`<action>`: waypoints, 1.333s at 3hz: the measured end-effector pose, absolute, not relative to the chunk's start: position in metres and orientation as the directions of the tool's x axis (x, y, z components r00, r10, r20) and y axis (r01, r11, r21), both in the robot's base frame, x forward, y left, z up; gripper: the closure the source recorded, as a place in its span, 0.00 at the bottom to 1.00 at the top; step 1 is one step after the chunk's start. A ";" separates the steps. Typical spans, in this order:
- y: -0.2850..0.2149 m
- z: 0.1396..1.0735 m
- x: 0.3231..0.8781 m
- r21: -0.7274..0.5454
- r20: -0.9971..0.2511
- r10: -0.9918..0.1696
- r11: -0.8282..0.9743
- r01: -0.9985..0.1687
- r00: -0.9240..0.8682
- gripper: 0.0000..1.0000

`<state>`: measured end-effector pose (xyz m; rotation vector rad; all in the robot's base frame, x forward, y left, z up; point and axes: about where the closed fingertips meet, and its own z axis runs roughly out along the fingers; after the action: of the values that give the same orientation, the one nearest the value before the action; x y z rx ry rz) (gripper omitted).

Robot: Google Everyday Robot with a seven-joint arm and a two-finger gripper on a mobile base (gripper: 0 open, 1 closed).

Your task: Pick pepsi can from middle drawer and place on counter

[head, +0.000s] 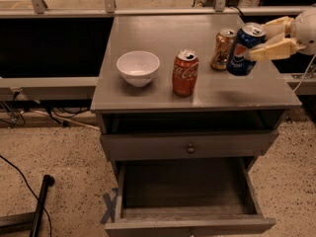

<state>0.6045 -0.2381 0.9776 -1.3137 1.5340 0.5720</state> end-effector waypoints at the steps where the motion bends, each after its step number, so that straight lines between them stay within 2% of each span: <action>1: -0.269 0.952 0.622 -0.187 -0.882 -0.471 0.369 -0.911 -0.009 1.00; 2: -0.284 0.934 0.625 -0.155 -0.879 -0.474 0.373 -0.915 -0.045 0.82; 4: -0.291 0.912 0.629 -0.109 -0.905 -0.421 0.373 -0.921 -0.063 0.35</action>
Offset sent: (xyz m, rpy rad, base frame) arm 0.0220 -0.0757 -0.0608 -0.0340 0.1446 -0.0962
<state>0.6293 -0.2913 0.9116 -1.2074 1.6628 0.6458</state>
